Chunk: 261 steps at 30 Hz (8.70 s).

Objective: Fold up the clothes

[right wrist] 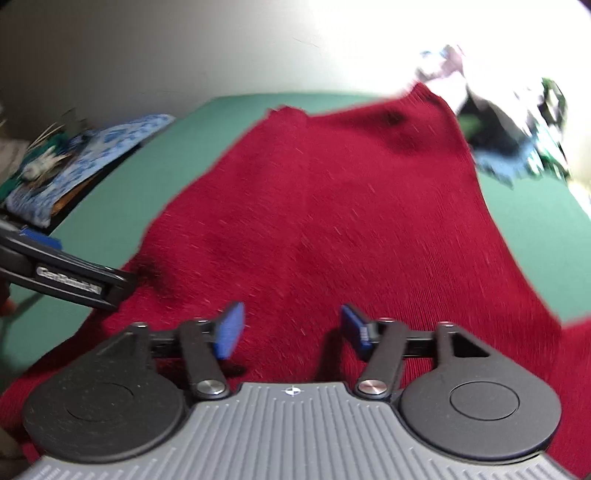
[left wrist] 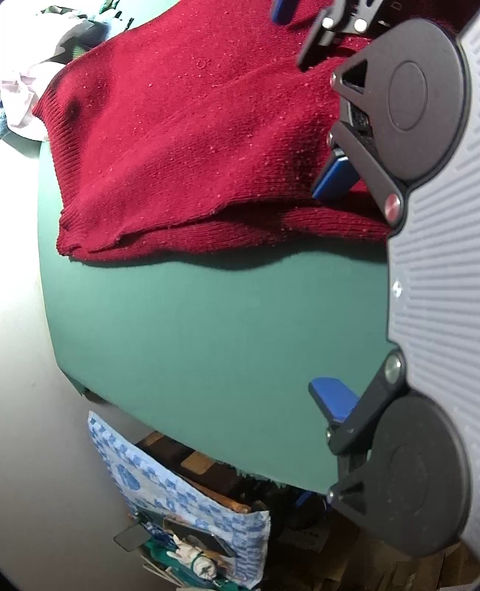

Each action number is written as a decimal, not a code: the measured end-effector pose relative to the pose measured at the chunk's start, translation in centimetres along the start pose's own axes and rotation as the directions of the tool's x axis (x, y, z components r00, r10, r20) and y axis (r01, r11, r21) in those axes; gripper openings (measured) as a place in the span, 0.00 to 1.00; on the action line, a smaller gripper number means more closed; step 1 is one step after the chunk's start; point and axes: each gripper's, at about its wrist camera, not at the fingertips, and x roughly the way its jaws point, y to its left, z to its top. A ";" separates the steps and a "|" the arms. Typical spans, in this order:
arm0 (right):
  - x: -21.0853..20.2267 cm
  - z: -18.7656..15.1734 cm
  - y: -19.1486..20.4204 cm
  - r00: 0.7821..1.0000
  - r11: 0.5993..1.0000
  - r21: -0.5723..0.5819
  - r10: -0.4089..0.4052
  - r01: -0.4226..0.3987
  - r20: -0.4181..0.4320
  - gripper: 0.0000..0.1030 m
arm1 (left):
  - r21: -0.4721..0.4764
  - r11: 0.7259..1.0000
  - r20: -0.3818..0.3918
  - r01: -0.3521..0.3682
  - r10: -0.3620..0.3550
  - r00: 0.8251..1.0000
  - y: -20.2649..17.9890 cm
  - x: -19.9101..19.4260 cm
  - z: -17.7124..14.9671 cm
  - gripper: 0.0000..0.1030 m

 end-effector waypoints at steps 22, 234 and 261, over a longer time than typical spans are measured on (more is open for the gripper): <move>-2.9 0.4 1.3 0.988 0.995 -0.081 0.065 -0.054 0.137 0.63 | -0.012 0.999 0.006 0.051 -0.051 0.999 0.5 0.7 0.2 1.00; -11.2 6.0 -24.0 0.911 0.882 0.268 0.323 -0.388 0.254 0.46 | 0.349 0.892 0.238 0.288 -0.382 0.893 -24.3 -5.7 1.8 0.02; -9.1 1.0 -13.2 0.997 0.998 0.017 0.066 -0.067 0.050 0.44 | -0.048 0.995 0.385 0.083 -0.058 0.921 2.9 -9.5 -0.9 0.02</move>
